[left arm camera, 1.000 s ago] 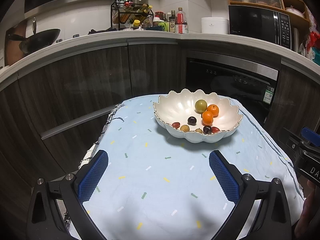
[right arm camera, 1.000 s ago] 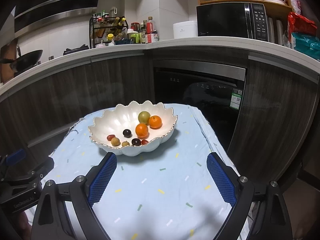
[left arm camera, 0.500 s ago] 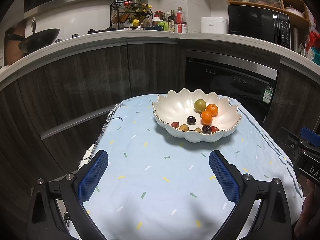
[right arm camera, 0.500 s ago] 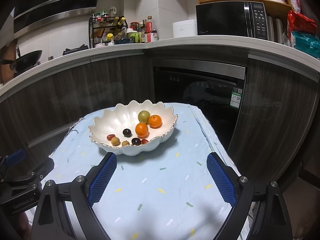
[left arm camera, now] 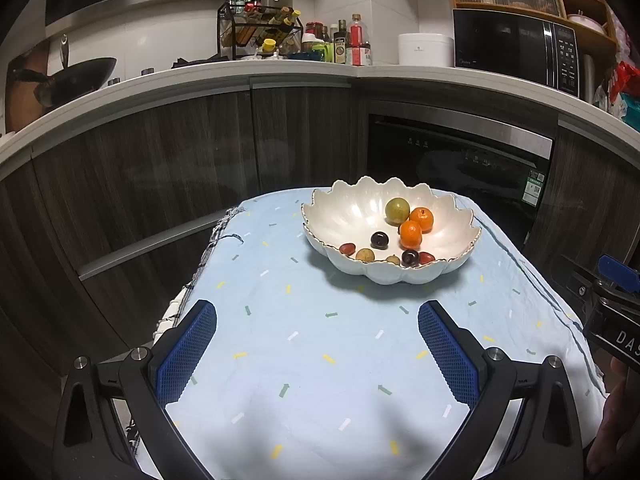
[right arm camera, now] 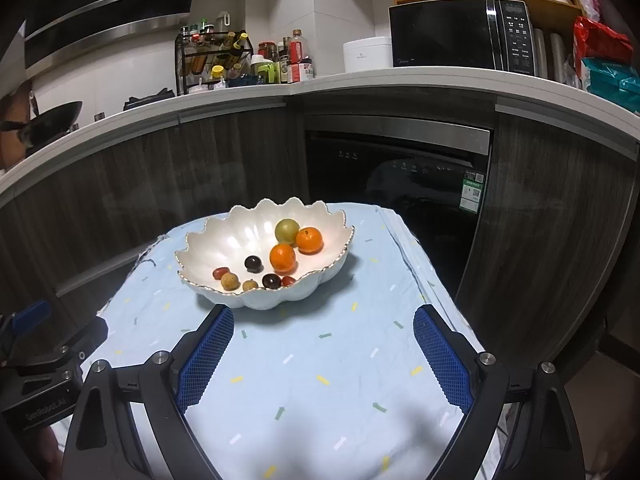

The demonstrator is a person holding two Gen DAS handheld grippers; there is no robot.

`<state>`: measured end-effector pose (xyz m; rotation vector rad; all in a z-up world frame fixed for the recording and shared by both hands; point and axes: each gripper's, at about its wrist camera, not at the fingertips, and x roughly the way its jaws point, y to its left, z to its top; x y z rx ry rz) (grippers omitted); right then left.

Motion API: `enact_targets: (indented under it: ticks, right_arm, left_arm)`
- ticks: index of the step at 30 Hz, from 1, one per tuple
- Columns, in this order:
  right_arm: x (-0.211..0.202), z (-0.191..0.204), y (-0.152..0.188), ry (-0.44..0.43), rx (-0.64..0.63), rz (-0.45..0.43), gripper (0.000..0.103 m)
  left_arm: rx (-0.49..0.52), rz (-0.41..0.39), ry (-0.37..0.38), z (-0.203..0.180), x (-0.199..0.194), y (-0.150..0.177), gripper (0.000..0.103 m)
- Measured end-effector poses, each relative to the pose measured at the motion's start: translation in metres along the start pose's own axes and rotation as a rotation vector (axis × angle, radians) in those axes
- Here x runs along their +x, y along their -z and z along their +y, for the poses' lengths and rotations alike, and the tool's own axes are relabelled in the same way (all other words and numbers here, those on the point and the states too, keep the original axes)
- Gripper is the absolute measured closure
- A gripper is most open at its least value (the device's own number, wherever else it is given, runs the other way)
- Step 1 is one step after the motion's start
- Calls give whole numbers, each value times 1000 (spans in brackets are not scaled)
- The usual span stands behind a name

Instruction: Organize fruits

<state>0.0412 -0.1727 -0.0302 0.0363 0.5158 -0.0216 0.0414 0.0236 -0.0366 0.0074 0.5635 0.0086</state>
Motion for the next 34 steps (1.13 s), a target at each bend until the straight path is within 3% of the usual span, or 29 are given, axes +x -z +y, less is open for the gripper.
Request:
enact_targets:
  ticks: [34]
  right_arm:
    - [4,-3,3,10,13,17,10]
  left_arm:
    - [15,18,13,-1,3,2,0]
